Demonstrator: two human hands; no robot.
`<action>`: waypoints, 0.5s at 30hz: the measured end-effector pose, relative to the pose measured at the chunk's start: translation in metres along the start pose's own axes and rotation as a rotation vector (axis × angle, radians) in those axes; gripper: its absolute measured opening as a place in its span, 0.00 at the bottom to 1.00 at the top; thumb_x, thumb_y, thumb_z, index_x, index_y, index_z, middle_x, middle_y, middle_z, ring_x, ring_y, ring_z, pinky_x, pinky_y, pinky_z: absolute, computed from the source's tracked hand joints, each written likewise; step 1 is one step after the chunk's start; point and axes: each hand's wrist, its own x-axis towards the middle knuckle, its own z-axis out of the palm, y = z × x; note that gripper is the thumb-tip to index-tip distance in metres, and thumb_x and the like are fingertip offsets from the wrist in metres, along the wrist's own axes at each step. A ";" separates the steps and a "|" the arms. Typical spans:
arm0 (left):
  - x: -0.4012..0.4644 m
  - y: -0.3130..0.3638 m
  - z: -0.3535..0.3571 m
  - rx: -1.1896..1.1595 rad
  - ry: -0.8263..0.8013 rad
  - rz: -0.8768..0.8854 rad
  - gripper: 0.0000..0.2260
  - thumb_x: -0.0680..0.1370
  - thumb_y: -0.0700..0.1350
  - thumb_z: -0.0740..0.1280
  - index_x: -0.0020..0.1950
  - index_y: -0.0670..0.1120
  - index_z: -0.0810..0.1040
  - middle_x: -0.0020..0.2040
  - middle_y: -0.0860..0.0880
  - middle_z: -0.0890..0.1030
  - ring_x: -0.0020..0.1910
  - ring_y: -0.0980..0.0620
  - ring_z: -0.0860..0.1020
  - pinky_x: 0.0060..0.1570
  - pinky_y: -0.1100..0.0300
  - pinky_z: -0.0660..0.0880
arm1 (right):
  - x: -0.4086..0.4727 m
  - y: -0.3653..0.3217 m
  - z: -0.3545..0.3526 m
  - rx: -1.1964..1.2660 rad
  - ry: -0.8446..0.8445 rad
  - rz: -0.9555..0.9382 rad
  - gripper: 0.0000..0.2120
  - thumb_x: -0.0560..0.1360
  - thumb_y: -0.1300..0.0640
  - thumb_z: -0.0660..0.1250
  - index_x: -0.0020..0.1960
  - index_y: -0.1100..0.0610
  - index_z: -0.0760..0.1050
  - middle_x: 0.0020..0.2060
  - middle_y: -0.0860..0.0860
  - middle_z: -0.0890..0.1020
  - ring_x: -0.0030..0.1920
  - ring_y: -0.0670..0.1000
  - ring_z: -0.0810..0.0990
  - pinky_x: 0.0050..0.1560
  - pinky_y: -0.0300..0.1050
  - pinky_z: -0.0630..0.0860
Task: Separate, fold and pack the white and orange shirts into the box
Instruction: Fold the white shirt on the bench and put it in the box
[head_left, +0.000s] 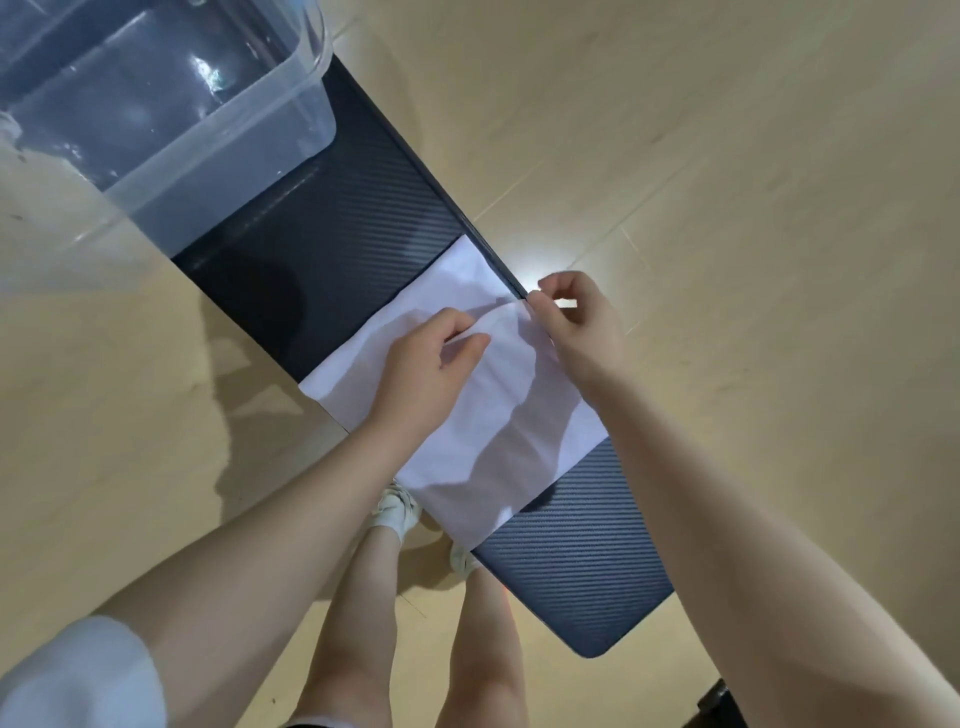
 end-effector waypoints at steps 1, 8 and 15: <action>-0.004 -0.001 -0.002 -0.044 -0.004 -0.011 0.04 0.77 0.45 0.65 0.43 0.47 0.73 0.35 0.57 0.74 0.36 0.61 0.71 0.38 0.75 0.67 | -0.006 0.001 0.001 0.022 0.007 0.021 0.05 0.75 0.52 0.64 0.45 0.54 0.74 0.36 0.44 0.76 0.32 0.42 0.73 0.34 0.34 0.70; -0.013 0.003 -0.001 -0.182 0.024 0.000 0.05 0.77 0.40 0.65 0.51 0.44 0.78 0.42 0.63 0.76 0.41 0.76 0.74 0.43 0.82 0.68 | -0.028 0.013 0.001 -0.101 -0.275 -0.059 0.10 0.72 0.58 0.69 0.43 0.43 0.76 0.39 0.34 0.80 0.39 0.38 0.76 0.42 0.30 0.70; -0.018 -0.015 -0.009 0.026 0.209 -0.054 0.16 0.77 0.42 0.64 0.65 0.44 0.71 0.60 0.51 0.73 0.60 0.55 0.70 0.58 0.63 0.67 | -0.004 0.005 0.006 -0.259 -0.044 -0.081 0.06 0.74 0.56 0.65 0.50 0.56 0.77 0.47 0.51 0.78 0.46 0.48 0.76 0.50 0.45 0.75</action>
